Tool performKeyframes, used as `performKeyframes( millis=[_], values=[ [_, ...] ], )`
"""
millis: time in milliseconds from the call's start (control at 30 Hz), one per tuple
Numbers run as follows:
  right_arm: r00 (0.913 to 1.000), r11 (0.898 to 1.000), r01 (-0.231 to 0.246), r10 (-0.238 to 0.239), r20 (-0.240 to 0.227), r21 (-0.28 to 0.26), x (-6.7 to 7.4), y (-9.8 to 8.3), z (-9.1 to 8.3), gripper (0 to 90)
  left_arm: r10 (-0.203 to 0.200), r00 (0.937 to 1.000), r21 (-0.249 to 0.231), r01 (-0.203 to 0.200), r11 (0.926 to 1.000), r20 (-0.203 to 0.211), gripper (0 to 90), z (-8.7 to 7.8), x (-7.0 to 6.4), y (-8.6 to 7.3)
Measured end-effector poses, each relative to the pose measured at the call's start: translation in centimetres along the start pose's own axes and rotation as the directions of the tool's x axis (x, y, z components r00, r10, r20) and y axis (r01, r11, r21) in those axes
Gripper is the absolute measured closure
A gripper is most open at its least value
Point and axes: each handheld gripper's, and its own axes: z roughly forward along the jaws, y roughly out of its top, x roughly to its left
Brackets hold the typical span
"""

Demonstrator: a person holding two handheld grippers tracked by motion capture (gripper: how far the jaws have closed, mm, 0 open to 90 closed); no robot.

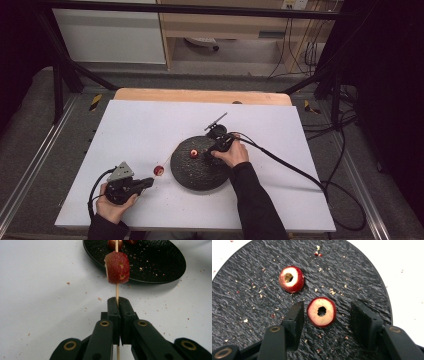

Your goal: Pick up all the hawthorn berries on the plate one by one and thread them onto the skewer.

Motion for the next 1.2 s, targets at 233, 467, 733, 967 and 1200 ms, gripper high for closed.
performKeyframes(
  millis=[233, 467, 733, 967, 1200],
  values=[
    [0.9998, 1.000, -0.002, 0.002, -0.021, 0.013, -0.1, 0.1, 0.4, 53.5, 0.000, 1.0000, 0.004, 0.000, 1.0000, 0.000, 88.4, 0.1, 0.0, 0.0],
    [0.9992, 1.000, 0.019, -0.018, -0.035, 0.020, -0.1, 0.1, 0.7, 60.0, 0.001, 1.0000, 0.004, -0.001, 1.0000, 0.001, 88.4, 0.1, 0.0, 0.0],
    [0.9995, 1.000, 0.005, -0.004, -0.032, 0.022, -0.1, 0.1, 0.5, 60.8, 0.006, 1.0000, 0.006, -0.006, 1.0000, 0.002, 88.5, 0.1, -0.1, 0.0],
    [0.9975, 0.998, -0.051, 0.050, -0.050, -0.021, 0.1, 0.1, -0.7, 60.9, 0.009, 1.0000, 0.004, -0.009, 1.0000, 0.000, 88.4, 0.1, -0.2, 0.0],
    [0.9925, 0.993, -0.101, 0.096, -0.075, -0.059, 0.7, -0.2, -1.6, 61.0, 0.017, 0.9998, -0.008, -0.017, 0.9998, -0.004, 88.5, 0.1, -0.4, 0.1]
  ],
)
